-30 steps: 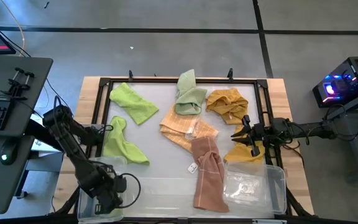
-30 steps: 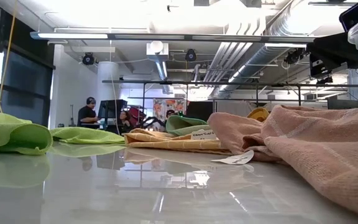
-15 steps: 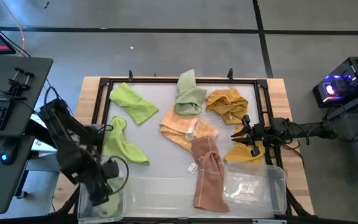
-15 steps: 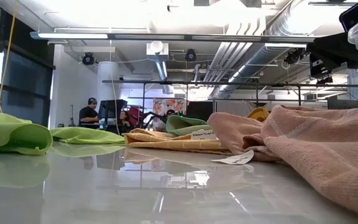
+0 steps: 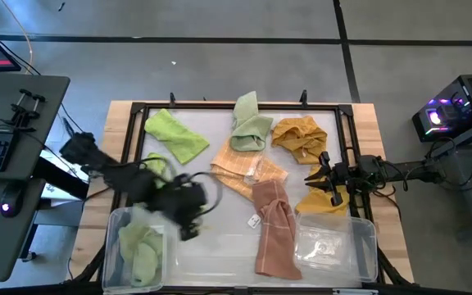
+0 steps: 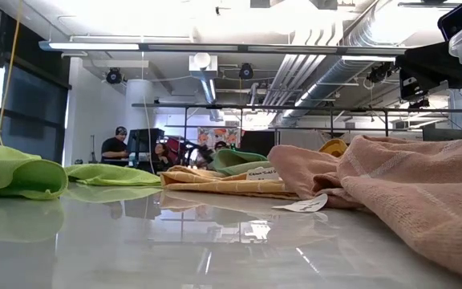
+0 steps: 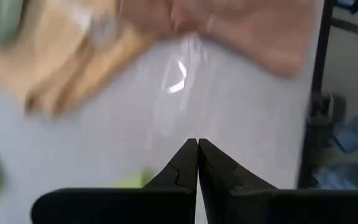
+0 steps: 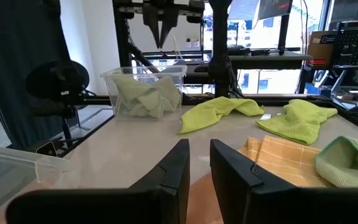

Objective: Sort microfiber towel by color & place in baskets
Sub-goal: Put the brown patterned microfiber towel into the right transparent bin

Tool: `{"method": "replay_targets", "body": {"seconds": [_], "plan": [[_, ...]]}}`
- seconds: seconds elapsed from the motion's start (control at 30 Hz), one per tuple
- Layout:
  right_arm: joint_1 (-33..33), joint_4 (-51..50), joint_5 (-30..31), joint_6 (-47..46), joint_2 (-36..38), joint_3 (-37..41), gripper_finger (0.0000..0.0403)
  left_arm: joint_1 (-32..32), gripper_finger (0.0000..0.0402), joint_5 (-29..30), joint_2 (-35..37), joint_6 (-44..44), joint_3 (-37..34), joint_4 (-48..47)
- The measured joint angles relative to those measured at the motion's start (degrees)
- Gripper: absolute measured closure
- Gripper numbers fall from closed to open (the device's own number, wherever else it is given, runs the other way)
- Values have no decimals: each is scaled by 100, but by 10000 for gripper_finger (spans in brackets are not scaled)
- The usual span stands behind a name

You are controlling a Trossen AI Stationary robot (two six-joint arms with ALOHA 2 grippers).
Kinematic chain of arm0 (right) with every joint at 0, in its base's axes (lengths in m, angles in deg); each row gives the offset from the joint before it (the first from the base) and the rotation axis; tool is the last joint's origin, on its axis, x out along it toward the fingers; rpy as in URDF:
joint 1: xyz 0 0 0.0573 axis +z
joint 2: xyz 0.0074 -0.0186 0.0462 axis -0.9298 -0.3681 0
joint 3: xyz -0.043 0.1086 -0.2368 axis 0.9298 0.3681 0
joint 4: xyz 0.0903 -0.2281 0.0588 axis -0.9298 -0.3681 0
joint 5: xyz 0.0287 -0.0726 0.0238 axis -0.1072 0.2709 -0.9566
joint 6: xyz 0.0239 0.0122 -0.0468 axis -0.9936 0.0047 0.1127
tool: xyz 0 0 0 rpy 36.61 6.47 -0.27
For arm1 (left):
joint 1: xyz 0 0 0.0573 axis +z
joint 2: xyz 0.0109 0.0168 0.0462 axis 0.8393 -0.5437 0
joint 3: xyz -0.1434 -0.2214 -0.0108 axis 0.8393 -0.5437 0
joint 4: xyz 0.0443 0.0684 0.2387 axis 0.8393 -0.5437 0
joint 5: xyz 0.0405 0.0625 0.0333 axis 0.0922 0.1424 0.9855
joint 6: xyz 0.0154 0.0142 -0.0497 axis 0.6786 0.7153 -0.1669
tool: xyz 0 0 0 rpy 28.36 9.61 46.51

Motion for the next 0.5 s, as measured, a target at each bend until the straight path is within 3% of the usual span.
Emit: {"method": "replay_targets", "body": {"seconds": [0.1,0.23,0.37,0.5], "plan": [[-1,0,1,0,-1,0,344,499,401,26,-427,1006,0,1146],[0,-2,1,0,-1,0,344,1080,394,-192,-1104,1664,0,2921],[-2,-1,1,0,0,-2,344,1459,357,-814,-1824,2172,0,4353],[0,-1,1,0,-1,-1,344,1649,304,-1232,-2438,2217,0,5004]]}}
